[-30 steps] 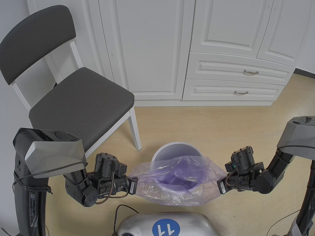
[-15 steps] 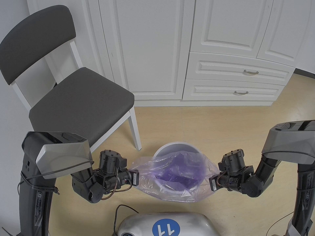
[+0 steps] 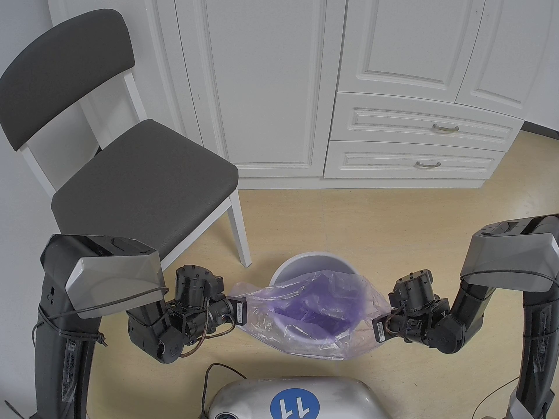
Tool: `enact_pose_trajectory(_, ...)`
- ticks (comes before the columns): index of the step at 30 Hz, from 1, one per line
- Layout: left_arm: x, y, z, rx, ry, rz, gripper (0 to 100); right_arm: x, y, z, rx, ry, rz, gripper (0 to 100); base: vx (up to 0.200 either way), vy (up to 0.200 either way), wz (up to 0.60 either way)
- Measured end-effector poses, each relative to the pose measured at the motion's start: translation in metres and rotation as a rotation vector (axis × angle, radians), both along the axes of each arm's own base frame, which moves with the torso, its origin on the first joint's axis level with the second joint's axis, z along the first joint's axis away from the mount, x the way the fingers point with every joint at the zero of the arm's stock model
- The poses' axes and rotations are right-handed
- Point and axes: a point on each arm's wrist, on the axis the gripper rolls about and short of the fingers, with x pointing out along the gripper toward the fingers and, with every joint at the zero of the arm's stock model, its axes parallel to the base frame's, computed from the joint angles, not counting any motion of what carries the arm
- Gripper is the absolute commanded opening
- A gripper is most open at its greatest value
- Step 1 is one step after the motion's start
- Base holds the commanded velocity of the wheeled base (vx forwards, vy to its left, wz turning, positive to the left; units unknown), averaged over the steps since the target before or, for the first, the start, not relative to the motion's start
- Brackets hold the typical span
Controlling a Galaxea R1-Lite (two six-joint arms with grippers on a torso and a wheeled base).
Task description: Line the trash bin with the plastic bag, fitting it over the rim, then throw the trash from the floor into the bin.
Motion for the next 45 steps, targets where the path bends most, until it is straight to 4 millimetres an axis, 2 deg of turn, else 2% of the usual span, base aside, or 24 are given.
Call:
enact_pose_trajectory(6,-0.006,-0.002,0.0,0.025,-0.004,-0.026,0,-0.002,-0.002,0.0,-0.002,0.004,-0.003,0,0.0,0.0,0.0)
enact_pose_trajectory(21,-0.008,-0.004,0.002,0.02,-0.02,-0.032,0,-0.006,-0.009,0.007,0.007,0.004,-0.01,0,0.0,0.0,0.0)
enact_pose_trajectory(22,-0.008,-0.004,0.003,0.019,-0.02,-0.032,0,-0.007,-0.009,0.008,0.007,0.003,-0.011,100,0.0,0.0,0.0)
enact_pose_trajectory(32,-0.008,-0.004,0.004,0.011,-0.038,-0.032,0,-0.005,-0.018,0.012,0.004,-0.004,-0.021,100,0.0,0.0,0.0)
enact_pose_trajectory(37,-0.009,-0.004,0.004,0.012,-0.036,-0.032,0,-0.006,-0.024,0.016,0.086,-0.011,0.049,100,0.0,0.0,0.0)
enact_pose_trajectory(45,-0.009,-0.004,0.004,0.012,-0.036,-0.032,0,-0.01,-0.048,0.025,0.182,-0.076,0.141,100,0.0,0.0,0.0)
